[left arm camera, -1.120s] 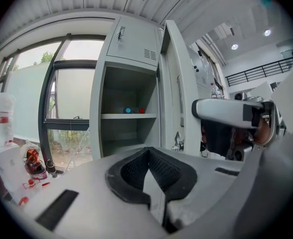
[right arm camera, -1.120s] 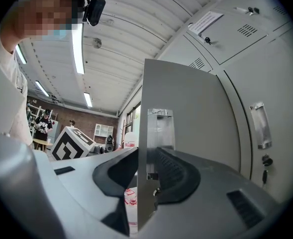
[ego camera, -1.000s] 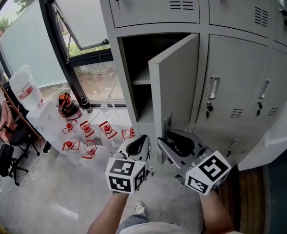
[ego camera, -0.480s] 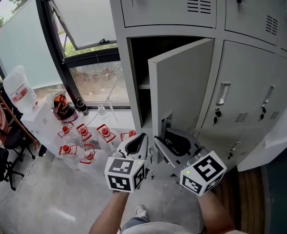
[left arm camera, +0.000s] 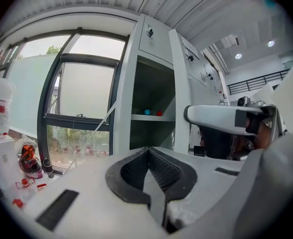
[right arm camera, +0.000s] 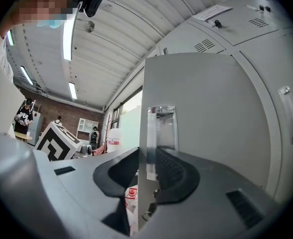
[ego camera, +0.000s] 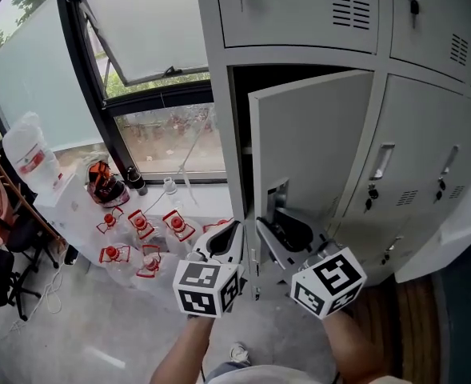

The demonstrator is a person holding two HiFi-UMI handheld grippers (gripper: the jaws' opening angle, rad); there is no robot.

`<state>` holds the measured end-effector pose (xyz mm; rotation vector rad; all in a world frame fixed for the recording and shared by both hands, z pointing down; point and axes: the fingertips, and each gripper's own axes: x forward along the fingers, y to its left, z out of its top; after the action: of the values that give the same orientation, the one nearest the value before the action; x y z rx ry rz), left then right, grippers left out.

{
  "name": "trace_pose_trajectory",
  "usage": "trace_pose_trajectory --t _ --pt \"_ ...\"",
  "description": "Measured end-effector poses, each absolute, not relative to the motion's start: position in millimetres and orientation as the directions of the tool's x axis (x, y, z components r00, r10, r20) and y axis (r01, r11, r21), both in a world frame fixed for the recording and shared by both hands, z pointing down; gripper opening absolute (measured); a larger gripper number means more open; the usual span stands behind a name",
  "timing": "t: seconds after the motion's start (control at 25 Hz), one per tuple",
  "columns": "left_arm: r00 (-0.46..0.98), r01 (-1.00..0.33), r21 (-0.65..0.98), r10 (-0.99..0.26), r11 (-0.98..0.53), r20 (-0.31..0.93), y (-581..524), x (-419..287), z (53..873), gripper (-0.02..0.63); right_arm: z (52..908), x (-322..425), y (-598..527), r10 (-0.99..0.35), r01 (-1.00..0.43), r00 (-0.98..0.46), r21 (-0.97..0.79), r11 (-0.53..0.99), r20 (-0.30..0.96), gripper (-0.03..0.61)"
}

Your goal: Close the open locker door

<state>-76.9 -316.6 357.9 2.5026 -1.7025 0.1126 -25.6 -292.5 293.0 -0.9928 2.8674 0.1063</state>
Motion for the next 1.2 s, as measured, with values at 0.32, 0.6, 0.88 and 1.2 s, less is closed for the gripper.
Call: trace_pose_trajectory --t 0.32,0.6,0.88,1.2 --pt "0.387 -0.922 0.052 -0.915 -0.384 0.113 -333 -91 355 0.008 294 -39 -312 -0.644 -0.649 -0.756 0.014 0.760 -0.115 0.095" --pt "0.403 -0.915 0.049 -0.909 -0.400 0.105 -348 -101 353 0.007 296 -47 -327 -0.663 -0.668 -0.740 0.006 0.744 -0.111 0.092" --pt "0.421 -0.907 0.040 -0.902 -0.419 0.095 -365 -109 349 0.008 296 -55 -343 -0.681 -0.686 -0.724 0.010 0.727 -0.114 0.087" --pt "0.435 -0.900 0.034 -0.896 -0.434 0.094 -385 -117 351 0.008 296 -63 -362 -0.703 -0.708 -0.703 0.015 0.706 -0.109 0.081"
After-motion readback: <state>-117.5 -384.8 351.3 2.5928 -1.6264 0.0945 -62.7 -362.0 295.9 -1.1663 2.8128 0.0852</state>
